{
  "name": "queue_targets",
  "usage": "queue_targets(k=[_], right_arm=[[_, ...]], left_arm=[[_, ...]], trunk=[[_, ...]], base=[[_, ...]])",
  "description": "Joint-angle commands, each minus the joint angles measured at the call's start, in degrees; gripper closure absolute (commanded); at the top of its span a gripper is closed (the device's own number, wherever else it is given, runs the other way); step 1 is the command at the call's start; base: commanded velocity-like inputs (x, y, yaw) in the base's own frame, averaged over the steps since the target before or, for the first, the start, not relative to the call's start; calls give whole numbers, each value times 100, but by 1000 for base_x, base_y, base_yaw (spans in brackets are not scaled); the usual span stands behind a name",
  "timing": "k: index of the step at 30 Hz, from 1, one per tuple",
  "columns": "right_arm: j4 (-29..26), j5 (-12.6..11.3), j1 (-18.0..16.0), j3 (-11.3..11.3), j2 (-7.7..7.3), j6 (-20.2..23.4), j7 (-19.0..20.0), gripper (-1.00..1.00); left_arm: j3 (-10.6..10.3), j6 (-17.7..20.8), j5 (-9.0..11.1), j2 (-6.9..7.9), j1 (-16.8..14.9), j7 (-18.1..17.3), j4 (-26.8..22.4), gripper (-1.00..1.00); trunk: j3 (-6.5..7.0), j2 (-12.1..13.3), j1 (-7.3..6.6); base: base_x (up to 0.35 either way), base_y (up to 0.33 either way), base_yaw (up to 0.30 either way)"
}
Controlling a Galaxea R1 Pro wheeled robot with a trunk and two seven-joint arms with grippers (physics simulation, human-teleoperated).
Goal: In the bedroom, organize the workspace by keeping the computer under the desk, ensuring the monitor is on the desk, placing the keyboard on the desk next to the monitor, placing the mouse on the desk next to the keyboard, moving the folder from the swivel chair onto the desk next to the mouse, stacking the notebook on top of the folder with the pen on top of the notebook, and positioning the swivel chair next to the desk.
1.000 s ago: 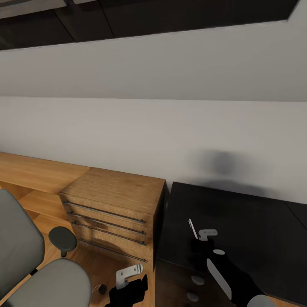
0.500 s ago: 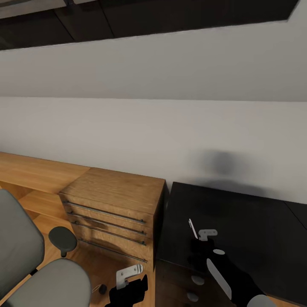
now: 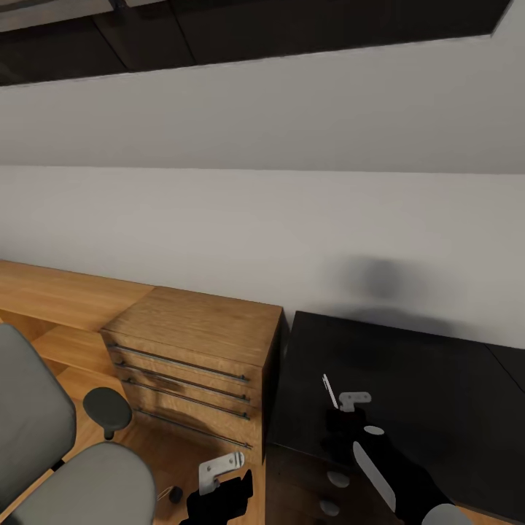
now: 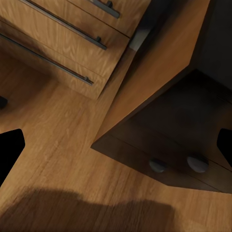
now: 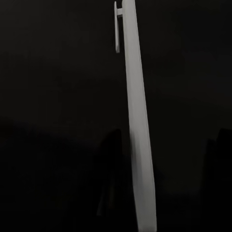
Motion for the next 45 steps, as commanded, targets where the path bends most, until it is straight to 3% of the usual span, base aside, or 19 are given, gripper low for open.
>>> queue_targets(k=[1,45], right_arm=[[165,-159,-1,40,-6,61,-52,100],[-333,-214,-1,39,10,1486,-33,100]], left_arm=[[-8,39,3,3,-9,34,-9,-100],[-8,39,3,3,-9,34,-9,-100]], trunk=[[-8,-3,1],[-8,-3,1]], base=[[0,0,0],[0,0,0]])
